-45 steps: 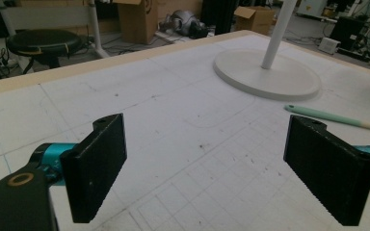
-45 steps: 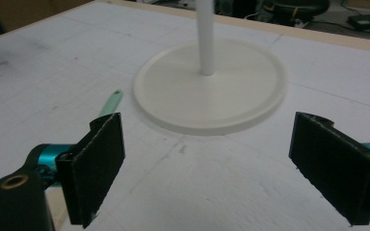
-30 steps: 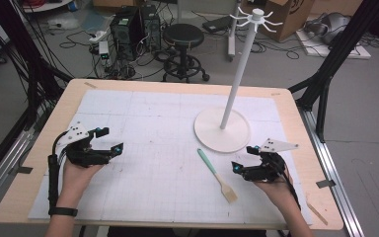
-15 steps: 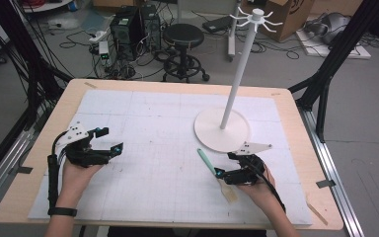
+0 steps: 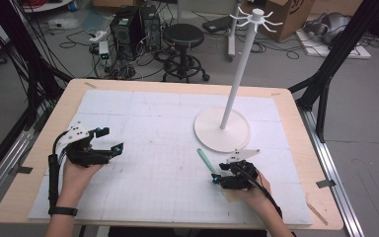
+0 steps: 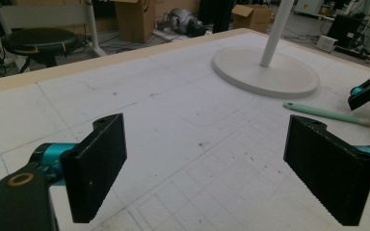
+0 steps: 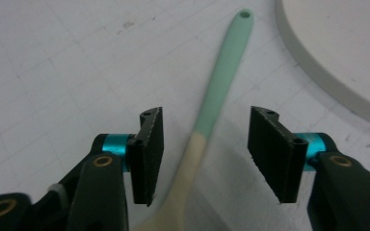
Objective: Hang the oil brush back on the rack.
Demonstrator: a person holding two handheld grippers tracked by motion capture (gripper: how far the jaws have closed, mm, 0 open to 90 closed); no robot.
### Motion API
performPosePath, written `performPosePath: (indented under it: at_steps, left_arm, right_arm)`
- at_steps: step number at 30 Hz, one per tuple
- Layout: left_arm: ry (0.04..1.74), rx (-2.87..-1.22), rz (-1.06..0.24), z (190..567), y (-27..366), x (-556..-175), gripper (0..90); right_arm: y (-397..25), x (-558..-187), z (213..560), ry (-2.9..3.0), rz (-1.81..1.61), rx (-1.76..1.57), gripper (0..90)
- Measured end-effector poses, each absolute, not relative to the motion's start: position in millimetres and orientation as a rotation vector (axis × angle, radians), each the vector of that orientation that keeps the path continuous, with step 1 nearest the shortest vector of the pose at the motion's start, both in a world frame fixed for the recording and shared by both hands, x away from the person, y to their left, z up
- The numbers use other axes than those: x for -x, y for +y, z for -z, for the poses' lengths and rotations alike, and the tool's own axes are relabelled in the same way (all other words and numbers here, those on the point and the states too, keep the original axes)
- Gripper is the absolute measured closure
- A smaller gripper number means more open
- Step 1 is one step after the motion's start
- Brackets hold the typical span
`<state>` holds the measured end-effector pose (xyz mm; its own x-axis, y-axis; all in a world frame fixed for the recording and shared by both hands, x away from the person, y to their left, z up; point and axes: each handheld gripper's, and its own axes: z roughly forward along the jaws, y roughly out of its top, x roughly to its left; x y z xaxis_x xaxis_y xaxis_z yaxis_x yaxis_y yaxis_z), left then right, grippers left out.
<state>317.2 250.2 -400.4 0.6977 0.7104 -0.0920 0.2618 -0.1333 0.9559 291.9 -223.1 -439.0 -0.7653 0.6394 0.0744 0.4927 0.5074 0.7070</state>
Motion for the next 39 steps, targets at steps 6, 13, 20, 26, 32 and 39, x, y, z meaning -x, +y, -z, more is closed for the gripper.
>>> performPosePath:
  at_steps: [6, 13, 20, 26, 32, 39]
  left_arm:
    - [0.787, -1.714, -0.463, 401.1, 249.5, -317.7, 15.7]
    - [0.786, -1.715, -0.465, 400.9, 248.6, -317.0, 15.8]
    - [0.790, -1.720, -0.463, 401.2, 248.9, -317.2, 15.8]
    - [0.790, -1.724, -0.463, 402.0, 247.5, -317.8, 15.9]
    - [0.791, -1.728, -0.462, 402.1, 247.5, -317.9, 16.0]
    - [0.792, -1.728, -0.464, 402.3, 247.8, -318.1, 16.0]
  right_arm:
    - [-221.8, -291.0, 439.9, 2.542, -1.051, -0.979, 61.2]
    - [-215.4, -288.0, 438.3, 2.532, -1.000, -0.997, 71.5]
    - [-215.3, -289.0, 437.8, 2.516, -0.992, -1.048, 79.6]
    - [-214.7, -291.1, 436.1, 2.527, -0.984, -1.099, 80.9]
    - [-213.9, -290.6, 435.8, 2.517, -0.975, -1.108, 81.8]
    - [-216.1, -292.0, 436.2, 2.516, -0.995, -1.108, 83.2]
